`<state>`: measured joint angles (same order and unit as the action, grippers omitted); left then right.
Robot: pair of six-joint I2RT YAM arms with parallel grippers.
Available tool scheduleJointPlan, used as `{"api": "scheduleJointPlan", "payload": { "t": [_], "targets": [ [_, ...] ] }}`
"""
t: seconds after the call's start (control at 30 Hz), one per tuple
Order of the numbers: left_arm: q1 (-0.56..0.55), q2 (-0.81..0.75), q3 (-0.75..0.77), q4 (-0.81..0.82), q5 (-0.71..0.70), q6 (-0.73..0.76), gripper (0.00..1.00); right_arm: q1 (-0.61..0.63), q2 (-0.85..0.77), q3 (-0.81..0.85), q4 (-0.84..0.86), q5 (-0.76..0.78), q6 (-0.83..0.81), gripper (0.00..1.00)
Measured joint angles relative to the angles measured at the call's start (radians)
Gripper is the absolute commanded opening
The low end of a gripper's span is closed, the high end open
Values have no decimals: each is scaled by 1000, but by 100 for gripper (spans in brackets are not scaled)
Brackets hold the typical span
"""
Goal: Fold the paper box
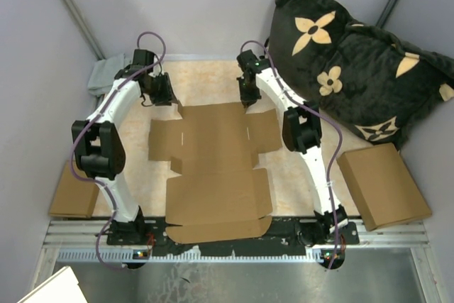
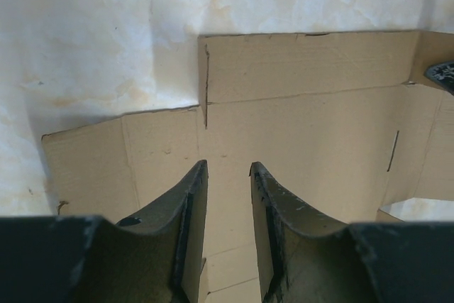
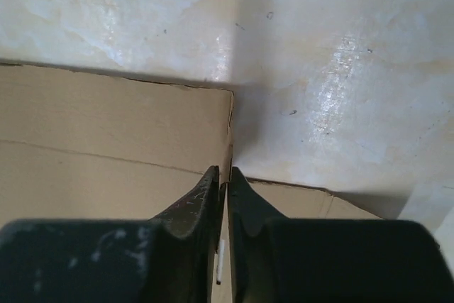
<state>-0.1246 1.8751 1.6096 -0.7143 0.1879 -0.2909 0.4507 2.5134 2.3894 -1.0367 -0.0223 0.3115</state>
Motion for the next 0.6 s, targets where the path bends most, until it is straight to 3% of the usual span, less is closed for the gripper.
{"api": "scheduleJointPlan", "payload": {
  "t": [0.17,0.27,0.47,0.6],
  "targets": [
    [0,-17,-1,27,51,-2,38,0,-3,-29,35,34,-2,0],
    [0,-38,-2,59,107,-19,39,2,-54,-135,124,54,-2,0],
    [0,-79,-2,163,275,-104,45,30,-276,-521,418,157,-27,0],
    [0,-82,-2,228,378,-167,48,80,-470,-835,732,253,-95,0]
  ]
}}
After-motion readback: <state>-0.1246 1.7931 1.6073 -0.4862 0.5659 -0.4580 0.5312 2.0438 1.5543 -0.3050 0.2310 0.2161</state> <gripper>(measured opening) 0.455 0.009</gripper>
